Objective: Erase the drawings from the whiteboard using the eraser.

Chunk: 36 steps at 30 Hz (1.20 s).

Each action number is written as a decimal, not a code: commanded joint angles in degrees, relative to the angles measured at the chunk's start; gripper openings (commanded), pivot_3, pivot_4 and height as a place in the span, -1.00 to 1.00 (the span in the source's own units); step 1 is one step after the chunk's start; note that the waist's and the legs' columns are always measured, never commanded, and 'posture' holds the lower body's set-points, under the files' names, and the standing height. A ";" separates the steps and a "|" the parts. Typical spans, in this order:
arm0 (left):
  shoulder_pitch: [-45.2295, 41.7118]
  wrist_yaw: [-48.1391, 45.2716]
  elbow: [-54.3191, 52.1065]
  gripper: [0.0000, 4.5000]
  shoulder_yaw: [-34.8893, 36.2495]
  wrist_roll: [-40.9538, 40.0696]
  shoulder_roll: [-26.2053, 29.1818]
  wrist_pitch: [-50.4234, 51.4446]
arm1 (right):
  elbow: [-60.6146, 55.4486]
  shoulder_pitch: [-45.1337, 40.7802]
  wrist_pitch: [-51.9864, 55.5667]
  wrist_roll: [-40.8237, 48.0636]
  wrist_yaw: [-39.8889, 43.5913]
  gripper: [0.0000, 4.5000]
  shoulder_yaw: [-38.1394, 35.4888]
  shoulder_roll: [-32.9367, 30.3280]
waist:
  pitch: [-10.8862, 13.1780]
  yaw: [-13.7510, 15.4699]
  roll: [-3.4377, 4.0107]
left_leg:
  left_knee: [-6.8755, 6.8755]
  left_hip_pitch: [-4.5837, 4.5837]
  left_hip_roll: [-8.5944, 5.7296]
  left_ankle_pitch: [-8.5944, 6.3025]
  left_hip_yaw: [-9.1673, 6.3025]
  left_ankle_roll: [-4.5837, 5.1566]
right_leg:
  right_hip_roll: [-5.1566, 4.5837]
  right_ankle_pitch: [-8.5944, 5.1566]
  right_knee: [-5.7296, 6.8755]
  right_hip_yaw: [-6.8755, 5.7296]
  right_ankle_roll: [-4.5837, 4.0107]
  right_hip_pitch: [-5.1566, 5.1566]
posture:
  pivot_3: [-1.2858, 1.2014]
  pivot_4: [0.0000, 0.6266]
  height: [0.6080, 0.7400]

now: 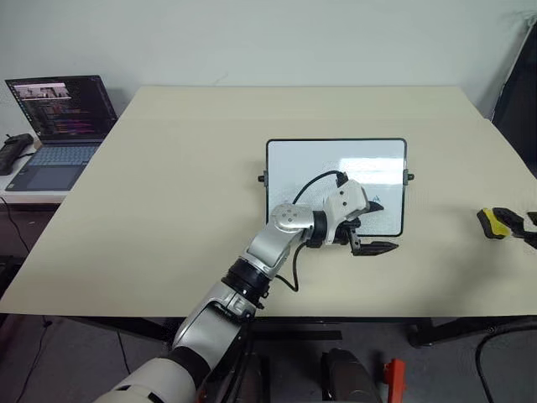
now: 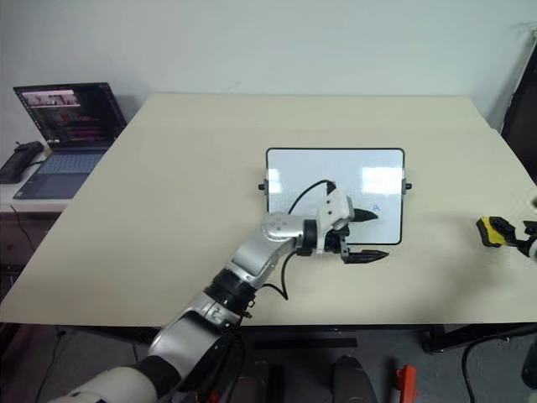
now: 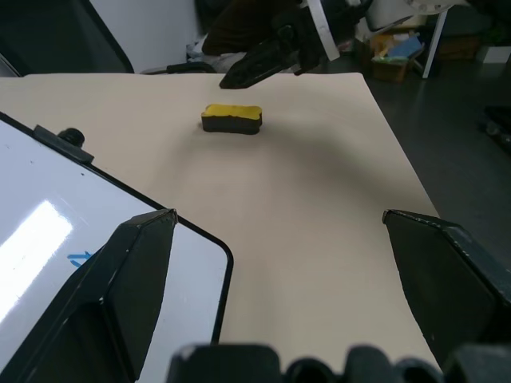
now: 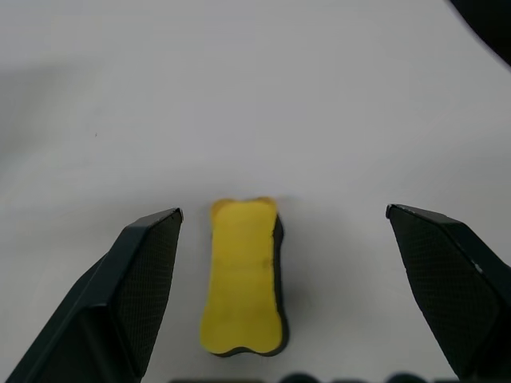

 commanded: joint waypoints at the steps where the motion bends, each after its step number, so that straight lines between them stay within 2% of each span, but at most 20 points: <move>1: 0.02 -0.57 -3.24 1.00 -0.02 0.01 -0.43 -0.39 | 2.63 -3.16 -1.84 -1.98 -1.04 0.99 1.31 -0.54 | 0.00 0.08 0.01 | 0.00 0.00 0.00 0.00 0.00 0.00 | 0.00 0.01 0.00 0.00 -0.01 0.00 | 0.03 -0.52 1.00; 13: 0.85 -0.96 -5.02 1.00 0.91 -0.75 -0.05 -0.31 | 8.20 -7.02 -2.87 -4.82 -1.14 0.99 4.09 -0.24 | 0.00 0.01 0.01 | 0.00 0.01 0.00 0.00 0.02 0.00 | 0.00 0.01 0.00 0.03 0.00 0.00 | 0.03 -0.52 1.00; 16: 1.16 -1.30 -5.81 1.00 1.19 -1.16 -0.03 0.11 | 8.92 -7.26 -2.67 -5.20 -1.31 0.74 4.30 -0.15 | 0.00 -0.06 0.01 | 0.00 0.02 0.00 0.00 0.03 0.00 | 0.00 0.01 0.00 0.04 0.00 0.00 | 0.03 -0.52 1.00; 24: 1.48 -1.30 -6.90 1.00 1.42 -1.43 0.05 0.91 | 9.13 -7.39 -2.43 -5.86 -0.89 -0.54 4.31 0.74 | 0.00 -0.09 0.01 | 0.00 0.02 0.00 0.00 0.03 0.00 | 0.00 0.01 0.00 0.03 0.01 0.00 | 0.03 -0.52 1.00; 25: 1.49 -1.28 -6.94 1.00 1.47 -1.43 0.07 0.95 | 9.12 -7.40 -2.41 -5.93 -0.87 -0.65 4.36 0.81 | 0.00 -0.09 0.01 | 0.01 0.02 0.00 0.00 0.03 0.00 | 0.00 0.01 0.00 0.03 0.01 0.01 | 0.03 -0.52 1.00; 34: 1.65 -0.89 -7.34 1.00 1.68 -1.35 0.25 1.15 | 8.78 -7.09 -2.30 -6.27 -0.50 -0.86 4.85 1.42 | 0.00 -0.29 -0.01 | 0.02 0.05 0.01 0.00 0.04 0.00 | 0.01 0.02 0.01 0.05 0.02 0.03 | 0.03 -0.52 1.00; 35: 1.68 -0.86 -7.37 1.00 1.70 -1.36 0.29 1.20 | 8.67 -7.06 -2.29 -6.21 -0.50 -0.97 4.82 1.53 | 0.01 -0.34 -0.02 | 0.02 0.06 0.01 0.00 0.04 0.00 | 0.01 0.03 0.00 0.05 0.03 0.04 | 0.03 -0.52 1.00; 36: 1.70 -0.85 -7.40 1.00 1.72 -1.38 0.33 1.26 | 8.50 -6.95 -2.28 -6.12 -0.48 -0.99 4.75 1.63 | 0.01 -0.38 -0.02 | 0.03 0.06 0.01 0.00 0.04 0.00 | 0.01 0.03 0.00 0.05 0.03 0.04 | 0.03 -0.52 1.00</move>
